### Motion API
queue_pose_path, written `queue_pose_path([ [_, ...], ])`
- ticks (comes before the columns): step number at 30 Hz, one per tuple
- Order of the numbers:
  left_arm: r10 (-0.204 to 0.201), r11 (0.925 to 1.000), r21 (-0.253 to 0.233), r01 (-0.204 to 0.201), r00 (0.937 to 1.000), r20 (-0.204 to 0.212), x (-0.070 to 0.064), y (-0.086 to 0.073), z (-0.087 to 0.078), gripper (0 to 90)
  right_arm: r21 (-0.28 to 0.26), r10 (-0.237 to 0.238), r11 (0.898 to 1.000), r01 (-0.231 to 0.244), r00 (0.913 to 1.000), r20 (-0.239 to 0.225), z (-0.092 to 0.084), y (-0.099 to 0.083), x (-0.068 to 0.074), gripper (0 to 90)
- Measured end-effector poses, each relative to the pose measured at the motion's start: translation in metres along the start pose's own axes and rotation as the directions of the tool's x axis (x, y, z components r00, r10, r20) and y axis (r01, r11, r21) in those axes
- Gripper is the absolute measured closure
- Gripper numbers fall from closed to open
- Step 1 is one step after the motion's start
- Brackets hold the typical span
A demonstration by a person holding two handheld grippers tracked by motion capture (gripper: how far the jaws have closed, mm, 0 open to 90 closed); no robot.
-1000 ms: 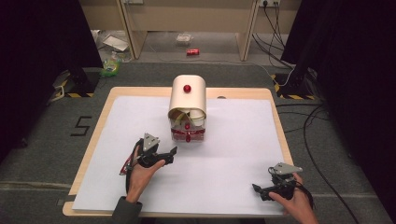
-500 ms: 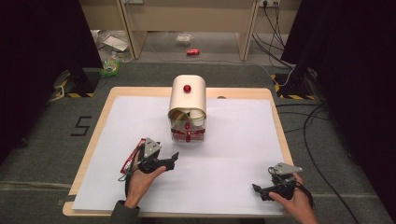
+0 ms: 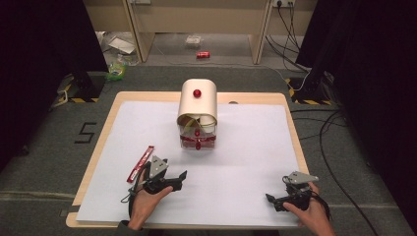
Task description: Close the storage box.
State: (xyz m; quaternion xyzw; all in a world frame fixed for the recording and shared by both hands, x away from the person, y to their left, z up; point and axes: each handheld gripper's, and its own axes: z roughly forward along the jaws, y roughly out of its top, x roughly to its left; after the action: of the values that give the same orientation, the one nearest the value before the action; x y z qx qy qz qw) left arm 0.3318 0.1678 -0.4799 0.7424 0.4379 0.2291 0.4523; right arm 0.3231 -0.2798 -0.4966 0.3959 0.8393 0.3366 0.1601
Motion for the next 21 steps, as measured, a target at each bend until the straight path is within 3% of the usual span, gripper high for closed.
queue_pose_path([
  [10,-0.008,0.9998,0.019,0.007,0.9998,0.019,-0.003,-0.013,-0.004,14.8,0.0,0.0,1.0,0.0,1.0,0.0,0.0,0.0,0.0,0.2],
  [21,0.008,0.998,0.062,-0.011,0.9987,0.051,-0.009,-0.023,-0.006,14.8,0.0,0.0,1.0,0.0,1.0,0.0,0.0,0.0,0.0,0.2],
])
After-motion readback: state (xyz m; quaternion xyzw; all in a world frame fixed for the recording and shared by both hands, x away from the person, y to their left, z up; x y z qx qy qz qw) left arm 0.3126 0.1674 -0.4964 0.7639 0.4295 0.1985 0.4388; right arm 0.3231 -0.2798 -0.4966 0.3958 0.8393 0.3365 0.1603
